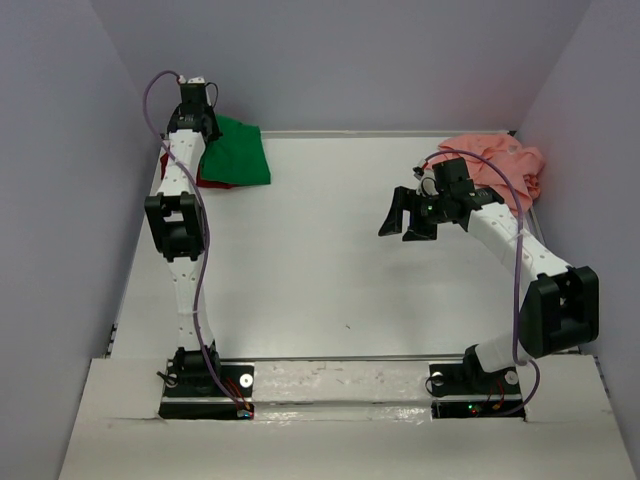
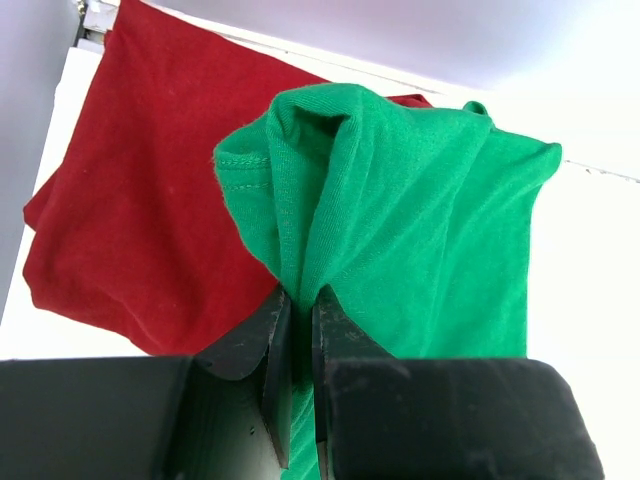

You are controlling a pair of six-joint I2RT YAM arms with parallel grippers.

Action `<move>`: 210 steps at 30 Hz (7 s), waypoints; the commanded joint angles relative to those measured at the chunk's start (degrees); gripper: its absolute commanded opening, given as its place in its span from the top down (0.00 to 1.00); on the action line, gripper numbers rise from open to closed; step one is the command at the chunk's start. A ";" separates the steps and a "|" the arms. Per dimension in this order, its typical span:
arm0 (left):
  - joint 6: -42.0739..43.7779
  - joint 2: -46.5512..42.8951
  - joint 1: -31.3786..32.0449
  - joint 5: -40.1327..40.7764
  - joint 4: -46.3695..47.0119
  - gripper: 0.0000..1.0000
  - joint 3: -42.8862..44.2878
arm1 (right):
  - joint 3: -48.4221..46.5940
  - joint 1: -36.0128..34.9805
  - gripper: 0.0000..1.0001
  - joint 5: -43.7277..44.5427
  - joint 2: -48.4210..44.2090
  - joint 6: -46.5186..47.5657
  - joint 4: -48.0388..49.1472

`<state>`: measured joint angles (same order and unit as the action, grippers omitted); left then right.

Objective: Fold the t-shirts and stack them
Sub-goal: Neatly place the folded tshirt to the corner

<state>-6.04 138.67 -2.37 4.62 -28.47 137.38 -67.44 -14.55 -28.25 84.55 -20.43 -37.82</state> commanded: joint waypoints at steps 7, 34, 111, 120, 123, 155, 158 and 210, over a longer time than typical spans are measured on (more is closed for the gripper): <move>0.77 -6.48 -2.55 3.28 5.53 1.00 3.60 | -2.52 -0.48 0.15 -1.46 0.44 -0.58 0.03; -1.43 -7.19 -10.19 4.61 8.52 1.00 4.12 | -2.96 -2.07 0.15 -2.25 1.67 -2.16 0.56; -1.16 2.74 -1.41 23.41 7.55 0.38 2.01 | -10.69 -4.17 0.15 -3.21 5.18 -2.25 -6.12; -0.29 6.52 -0.35 24.90 9.39 0.36 2.98 | -15.70 -4.70 0.15 -2.07 6.94 -2.43 -11.21; 1.12 8.01 0.52 26.40 9.66 0.36 3.86 | -17.11 -5.23 0.15 -1.55 7.47 -2.69 -12.27; 1.56 12.41 0.53 25.35 10.63 0.45 4.30 | -21.59 -7.43 0.15 -1.02 10.54 -4.10 -13.68; 1.12 12.06 0.53 25.00 10.63 0.67 4.12 | -21.59 -7.43 0.15 -1.02 10.54 -4.18 -13.59; 0.16 4.85 6.15 17.01 11.94 0.24 2.10 | -20.45 -9.01 0.15 -1.02 10.54 -4.45 -11.57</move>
<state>-5.41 147.22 3.66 24.27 -18.65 139.24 -86.54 -23.00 -29.34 96.18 -24.45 -50.94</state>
